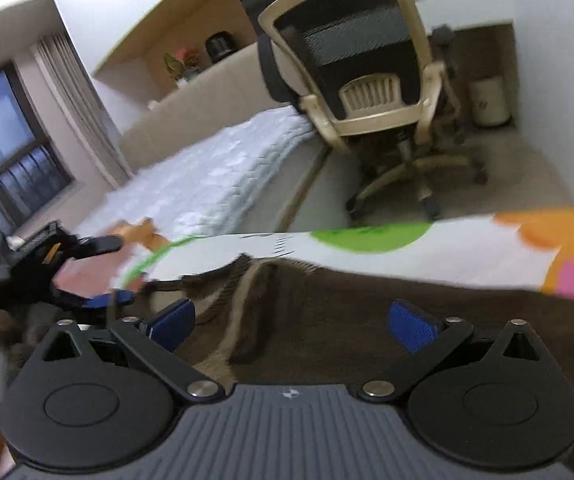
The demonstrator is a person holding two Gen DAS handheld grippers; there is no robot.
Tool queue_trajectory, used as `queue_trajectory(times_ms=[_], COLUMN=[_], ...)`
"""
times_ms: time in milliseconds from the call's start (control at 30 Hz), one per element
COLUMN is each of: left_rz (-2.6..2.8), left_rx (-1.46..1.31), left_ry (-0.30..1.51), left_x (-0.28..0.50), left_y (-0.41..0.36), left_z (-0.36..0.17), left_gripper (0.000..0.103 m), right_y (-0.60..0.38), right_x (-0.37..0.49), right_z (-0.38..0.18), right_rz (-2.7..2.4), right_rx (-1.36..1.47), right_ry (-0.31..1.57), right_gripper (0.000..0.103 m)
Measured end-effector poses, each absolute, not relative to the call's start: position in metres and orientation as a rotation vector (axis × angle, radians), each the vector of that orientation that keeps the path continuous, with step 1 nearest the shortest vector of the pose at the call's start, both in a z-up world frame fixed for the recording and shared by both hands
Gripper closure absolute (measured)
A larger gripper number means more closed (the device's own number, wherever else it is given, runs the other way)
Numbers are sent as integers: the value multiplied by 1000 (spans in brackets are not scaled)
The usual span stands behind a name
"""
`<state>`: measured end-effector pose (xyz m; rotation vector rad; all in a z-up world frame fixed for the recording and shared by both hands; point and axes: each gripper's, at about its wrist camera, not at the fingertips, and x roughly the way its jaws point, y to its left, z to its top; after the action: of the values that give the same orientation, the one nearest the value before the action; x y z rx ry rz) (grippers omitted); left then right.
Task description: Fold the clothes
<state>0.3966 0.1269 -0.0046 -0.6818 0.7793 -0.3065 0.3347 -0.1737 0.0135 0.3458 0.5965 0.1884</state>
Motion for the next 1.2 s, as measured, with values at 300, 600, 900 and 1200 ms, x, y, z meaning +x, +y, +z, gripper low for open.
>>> queue_trajectory(times_ms=[300, 600, 900, 1200], left_rz=[-376, -473, -301, -92], left_rx=[7, 381, 582, 409], left_ry=[654, 674, 612, 459], left_x=[217, 47, 43, 101], left_y=[79, 39, 14, 36], left_z=[41, 19, -9, 50], left_gripper=[2, 1, 0, 0], right_y=[-168, -122, -33, 10], right_x=[213, 78, 54, 77], right_z=[31, 16, 14, -4], right_rz=[141, 241, 486, 391], right_rx=[60, -214, -388, -534], right_ry=[542, 618, 629, 573], right_gripper=[0, 0, 0, 0])
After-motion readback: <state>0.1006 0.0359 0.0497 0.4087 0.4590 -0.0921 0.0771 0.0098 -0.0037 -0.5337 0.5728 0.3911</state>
